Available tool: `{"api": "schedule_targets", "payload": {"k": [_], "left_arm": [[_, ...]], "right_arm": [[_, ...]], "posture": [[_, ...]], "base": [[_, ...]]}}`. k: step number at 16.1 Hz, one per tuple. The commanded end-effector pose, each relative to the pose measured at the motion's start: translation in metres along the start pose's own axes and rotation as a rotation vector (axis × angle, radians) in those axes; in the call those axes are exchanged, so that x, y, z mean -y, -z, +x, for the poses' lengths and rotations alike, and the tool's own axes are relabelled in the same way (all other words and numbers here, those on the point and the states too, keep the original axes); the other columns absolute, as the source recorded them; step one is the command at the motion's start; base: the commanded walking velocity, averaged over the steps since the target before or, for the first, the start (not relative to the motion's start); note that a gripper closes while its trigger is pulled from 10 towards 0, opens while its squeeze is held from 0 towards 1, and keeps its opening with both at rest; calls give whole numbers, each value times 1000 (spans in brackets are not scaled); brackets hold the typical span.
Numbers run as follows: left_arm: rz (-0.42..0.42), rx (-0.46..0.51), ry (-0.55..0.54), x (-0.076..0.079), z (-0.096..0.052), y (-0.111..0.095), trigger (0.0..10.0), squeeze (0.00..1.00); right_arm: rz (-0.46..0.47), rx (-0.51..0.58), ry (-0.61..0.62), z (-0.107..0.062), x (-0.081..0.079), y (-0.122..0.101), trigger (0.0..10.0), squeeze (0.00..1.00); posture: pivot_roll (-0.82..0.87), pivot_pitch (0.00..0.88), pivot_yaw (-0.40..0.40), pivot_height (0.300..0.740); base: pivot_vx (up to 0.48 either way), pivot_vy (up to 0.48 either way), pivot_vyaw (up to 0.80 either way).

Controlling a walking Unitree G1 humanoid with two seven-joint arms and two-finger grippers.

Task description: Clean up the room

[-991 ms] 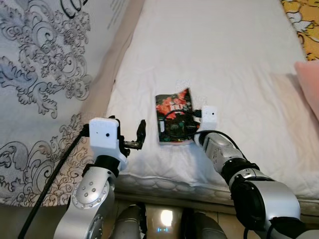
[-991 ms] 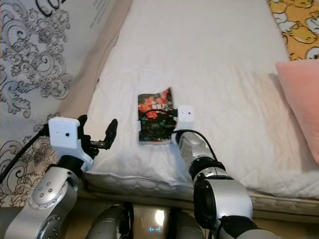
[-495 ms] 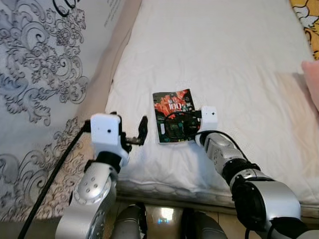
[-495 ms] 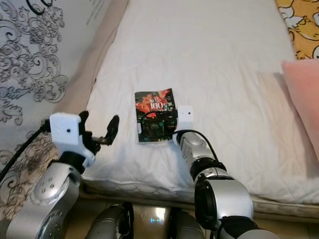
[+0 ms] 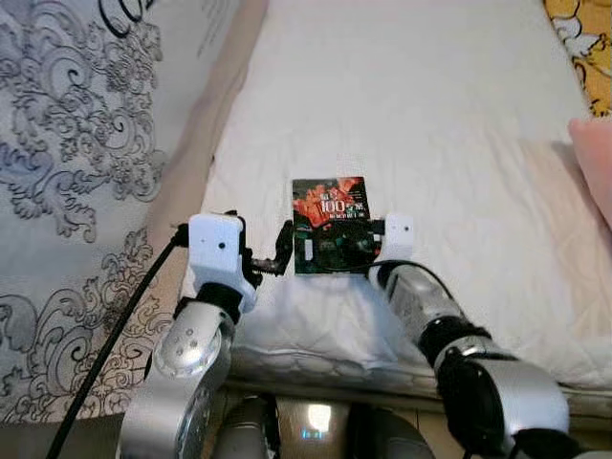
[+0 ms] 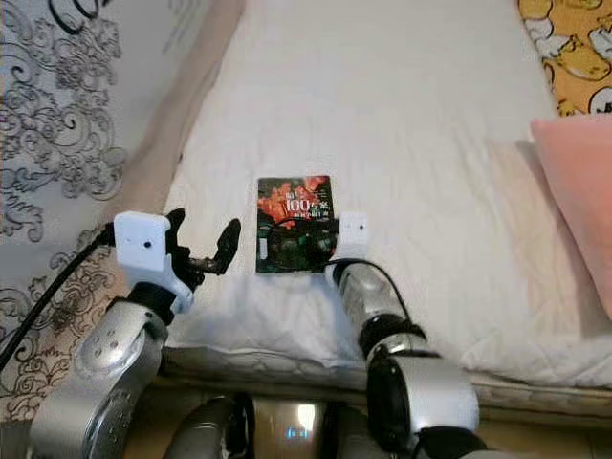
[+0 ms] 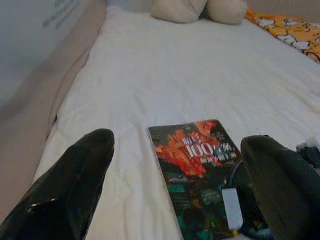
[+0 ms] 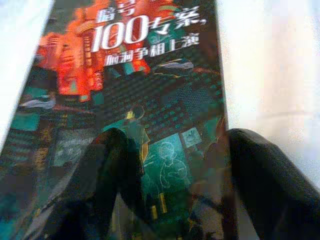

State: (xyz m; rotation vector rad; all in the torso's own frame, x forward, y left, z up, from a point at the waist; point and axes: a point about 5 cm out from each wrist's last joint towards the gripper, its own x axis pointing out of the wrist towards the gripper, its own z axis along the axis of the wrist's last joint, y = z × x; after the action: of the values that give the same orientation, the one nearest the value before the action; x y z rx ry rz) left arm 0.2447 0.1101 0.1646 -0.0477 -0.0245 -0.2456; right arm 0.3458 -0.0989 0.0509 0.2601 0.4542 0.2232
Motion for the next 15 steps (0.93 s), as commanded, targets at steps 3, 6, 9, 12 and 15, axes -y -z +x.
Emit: {"api": "schedule_targets", "payload": {"k": [3,6,9,12,15], "left_arm": [[2,34,25,-2,12,-2,10000,0],[9,62,42,0,22,-3,10000,0],[-75,-2,-122,-25,22,18,10000,0],[-3,-46,-224,-52,18,37,10000,0],[-53,-40,-218,-58,23,47,10000,0]], "right_arm": [[7,-18,-10,-2,-4,13,10000,1000],[-40,126,-11,-3,-3,-11,10000,0],[-351,500,18,-50,-1,-42,10000,0],[-380,439,180,-76,35,-14,10000,0],[-383,424,249,-86,42,-8,10000,0]], "posture": [[81,44,21,736],[66,0,-1,736],[31,0,-22,736],[1,0,-12,736],[-36,0,21,736]], "base": [[0,0,0],[0,0,0],[0,0,0],[0,0,0],[0,-160,0]]}}
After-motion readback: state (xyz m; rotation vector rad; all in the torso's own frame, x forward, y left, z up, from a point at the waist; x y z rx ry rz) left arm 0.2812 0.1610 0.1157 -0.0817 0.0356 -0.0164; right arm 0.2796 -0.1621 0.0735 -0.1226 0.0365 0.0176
